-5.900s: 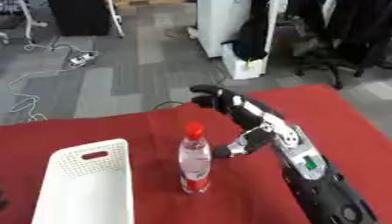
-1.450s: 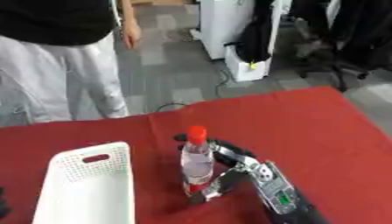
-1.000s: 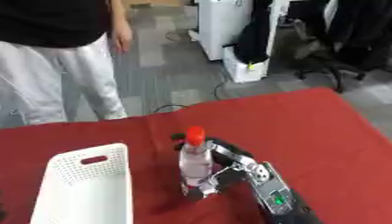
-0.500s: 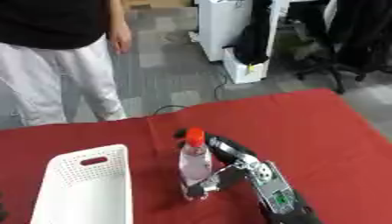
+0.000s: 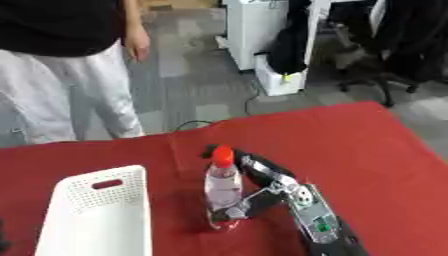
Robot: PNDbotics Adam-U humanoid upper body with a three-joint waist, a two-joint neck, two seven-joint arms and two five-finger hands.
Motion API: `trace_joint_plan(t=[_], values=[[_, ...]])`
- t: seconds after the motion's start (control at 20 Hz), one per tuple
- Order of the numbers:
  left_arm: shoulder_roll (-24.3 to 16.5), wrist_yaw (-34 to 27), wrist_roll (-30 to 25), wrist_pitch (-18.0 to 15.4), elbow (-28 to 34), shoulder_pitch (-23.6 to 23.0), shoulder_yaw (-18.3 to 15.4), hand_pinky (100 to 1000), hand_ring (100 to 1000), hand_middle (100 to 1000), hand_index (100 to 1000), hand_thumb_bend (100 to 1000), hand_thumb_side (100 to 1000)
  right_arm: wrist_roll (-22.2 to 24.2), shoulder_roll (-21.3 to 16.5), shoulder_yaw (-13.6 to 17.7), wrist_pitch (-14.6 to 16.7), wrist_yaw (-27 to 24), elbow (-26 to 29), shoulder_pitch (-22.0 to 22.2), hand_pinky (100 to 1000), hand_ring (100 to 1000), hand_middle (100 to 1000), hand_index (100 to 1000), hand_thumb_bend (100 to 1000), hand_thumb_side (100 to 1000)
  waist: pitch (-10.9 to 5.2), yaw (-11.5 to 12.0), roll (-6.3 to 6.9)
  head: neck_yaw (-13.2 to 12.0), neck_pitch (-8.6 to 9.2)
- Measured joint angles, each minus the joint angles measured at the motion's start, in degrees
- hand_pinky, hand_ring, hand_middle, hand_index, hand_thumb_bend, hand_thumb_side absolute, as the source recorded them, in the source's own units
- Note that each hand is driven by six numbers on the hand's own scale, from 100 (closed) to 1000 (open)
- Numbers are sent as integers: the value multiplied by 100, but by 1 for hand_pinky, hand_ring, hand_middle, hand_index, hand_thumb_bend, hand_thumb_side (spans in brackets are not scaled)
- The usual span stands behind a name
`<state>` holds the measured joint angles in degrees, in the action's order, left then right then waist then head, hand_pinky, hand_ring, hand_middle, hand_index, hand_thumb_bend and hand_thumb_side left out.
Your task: Pick up objects on the table and place them in the box.
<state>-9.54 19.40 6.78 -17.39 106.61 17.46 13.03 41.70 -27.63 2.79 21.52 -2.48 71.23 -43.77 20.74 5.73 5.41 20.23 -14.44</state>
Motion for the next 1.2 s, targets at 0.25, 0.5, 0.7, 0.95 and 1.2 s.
trace_joint_plan(t=[0.25,0.5,0.7,0.95,1.2], values=[[0,0,0,0,0,0,0,865,1000,1000,890,100,572,28,1,32,-28,0,0,0,841,823,869,1000,675,100,0,1,-4,0,0],[1,0,-2,-1,0,0,0,866,1000,1000,890,100,572,51,92,88,-51,4,0,-27,831,817,860,1000,671,100,0,20,-9,1,0],[2,-3,-3,-2,0,0,0,866,1000,1000,890,100,572,58,219,105,-58,16,2,-53,816,803,840,1000,657,100,0,49,-15,48,2],[5,-7,-4,-2,0,4,0,867,1000,1000,889,100,573,35,412,115,-35,72,39,-125,647,628,663,880,561,100,18,110,-20,78,4],[8,-17,-4,-2,0,8,1,868,1000,1000,889,100,573,-145,605,147,145,128,76,-130,435,357,421,636,430,100,38,146,-38,101,4]])
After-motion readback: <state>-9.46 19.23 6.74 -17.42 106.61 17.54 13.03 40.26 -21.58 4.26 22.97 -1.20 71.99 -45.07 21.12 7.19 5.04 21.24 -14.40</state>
